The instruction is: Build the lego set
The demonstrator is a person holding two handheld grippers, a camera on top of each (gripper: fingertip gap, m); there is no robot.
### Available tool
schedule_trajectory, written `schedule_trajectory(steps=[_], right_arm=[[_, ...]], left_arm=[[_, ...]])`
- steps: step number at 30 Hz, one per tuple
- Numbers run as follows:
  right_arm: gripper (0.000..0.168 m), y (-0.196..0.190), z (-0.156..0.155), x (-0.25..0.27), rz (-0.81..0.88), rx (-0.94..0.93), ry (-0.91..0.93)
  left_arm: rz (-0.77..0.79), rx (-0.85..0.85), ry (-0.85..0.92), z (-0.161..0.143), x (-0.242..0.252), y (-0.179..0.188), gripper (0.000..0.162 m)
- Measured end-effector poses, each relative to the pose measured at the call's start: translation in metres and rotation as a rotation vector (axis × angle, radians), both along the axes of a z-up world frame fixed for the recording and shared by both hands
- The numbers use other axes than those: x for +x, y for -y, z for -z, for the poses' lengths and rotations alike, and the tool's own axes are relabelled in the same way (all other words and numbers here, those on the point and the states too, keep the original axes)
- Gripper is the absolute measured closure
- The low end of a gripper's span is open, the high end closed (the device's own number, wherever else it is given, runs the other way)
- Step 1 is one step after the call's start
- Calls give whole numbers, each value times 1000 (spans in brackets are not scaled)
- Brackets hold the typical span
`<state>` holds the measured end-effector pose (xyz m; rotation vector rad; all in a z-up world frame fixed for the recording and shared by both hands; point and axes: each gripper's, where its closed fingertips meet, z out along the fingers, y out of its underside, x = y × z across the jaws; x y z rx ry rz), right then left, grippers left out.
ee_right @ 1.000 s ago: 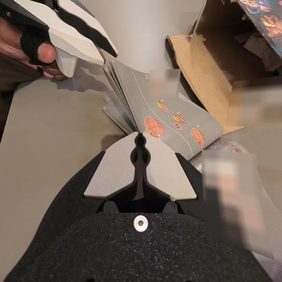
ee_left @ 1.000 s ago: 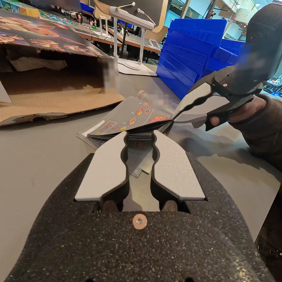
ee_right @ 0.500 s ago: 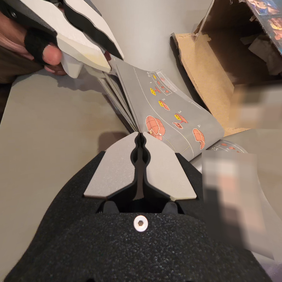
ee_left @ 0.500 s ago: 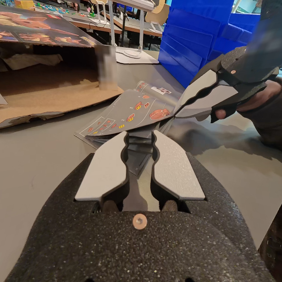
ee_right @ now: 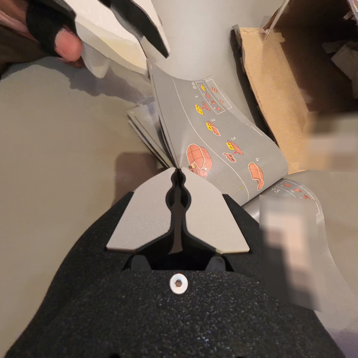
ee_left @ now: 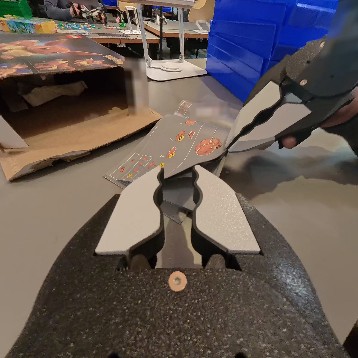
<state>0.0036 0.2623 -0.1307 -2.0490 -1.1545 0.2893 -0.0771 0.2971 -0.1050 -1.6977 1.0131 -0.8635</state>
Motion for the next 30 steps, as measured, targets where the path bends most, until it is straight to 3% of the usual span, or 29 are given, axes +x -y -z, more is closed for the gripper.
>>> schedule_trajectory(steps=[7, 12, 17, 23, 30], right_arm=[[168, 6, 7, -3, -47, 0, 51], [168, 9, 11, -4, -74, 3, 85], [168, 11, 12, -4, -82, 10, 100], [145, 16, -1, -10, -116, 47, 90], [139, 3, -17, -23, -64, 155, 74]], left_arm=[[58, 141, -134, 10, 5, 10, 144], [69, 234, -160, 9, 5, 11, 158], [79, 295, -188, 10, 7, 10, 162], [74, 276, -147, 6, 5, 10, 162], [89, 270, -123, 3, 8, 13, 162]])
